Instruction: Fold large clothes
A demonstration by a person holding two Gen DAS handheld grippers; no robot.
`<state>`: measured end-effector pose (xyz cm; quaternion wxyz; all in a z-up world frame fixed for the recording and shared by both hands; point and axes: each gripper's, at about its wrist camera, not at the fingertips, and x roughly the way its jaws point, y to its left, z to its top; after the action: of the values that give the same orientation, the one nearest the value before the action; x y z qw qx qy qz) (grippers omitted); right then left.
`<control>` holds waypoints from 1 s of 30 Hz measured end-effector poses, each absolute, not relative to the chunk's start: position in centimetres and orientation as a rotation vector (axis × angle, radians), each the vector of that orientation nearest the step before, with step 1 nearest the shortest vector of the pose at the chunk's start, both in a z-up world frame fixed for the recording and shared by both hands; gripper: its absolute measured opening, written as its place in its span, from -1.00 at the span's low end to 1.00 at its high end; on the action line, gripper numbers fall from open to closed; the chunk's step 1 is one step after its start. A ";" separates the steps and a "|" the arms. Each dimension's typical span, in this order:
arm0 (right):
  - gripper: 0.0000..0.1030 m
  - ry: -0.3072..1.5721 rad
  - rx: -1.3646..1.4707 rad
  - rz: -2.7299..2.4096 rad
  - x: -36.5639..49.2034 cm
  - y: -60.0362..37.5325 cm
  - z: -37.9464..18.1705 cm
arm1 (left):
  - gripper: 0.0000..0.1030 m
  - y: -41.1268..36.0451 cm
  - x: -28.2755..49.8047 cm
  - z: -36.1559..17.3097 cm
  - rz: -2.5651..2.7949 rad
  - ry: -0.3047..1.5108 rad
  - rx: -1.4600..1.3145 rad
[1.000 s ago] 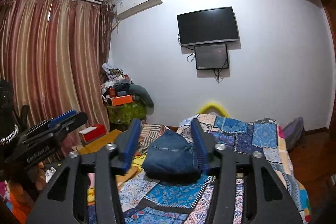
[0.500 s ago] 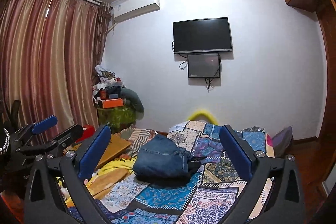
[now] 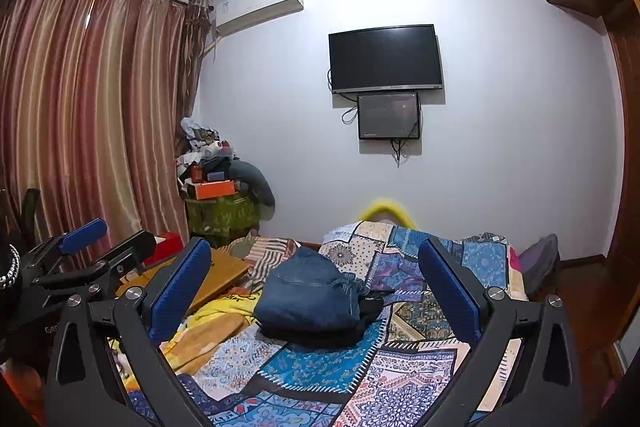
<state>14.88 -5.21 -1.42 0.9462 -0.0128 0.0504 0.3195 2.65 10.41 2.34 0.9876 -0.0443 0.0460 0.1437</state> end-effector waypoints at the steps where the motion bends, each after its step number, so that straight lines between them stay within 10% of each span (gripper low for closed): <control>1: 1.00 0.105 -0.025 0.650 14.9 -5.3 -1.4 | 0.84 10.4 2.7 2.3 0.290 0.093 -0.089; 30: 1.00 0.143 0.013 0.640 15.2 -6.9 -1.2 | 0.87 9.7 3.7 2.1 0.252 0.142 -0.099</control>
<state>15.17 -6.90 -1.16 0.9467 0.0063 0.0703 0.3144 3.72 9.72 2.14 0.9884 -0.0492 0.0705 0.1255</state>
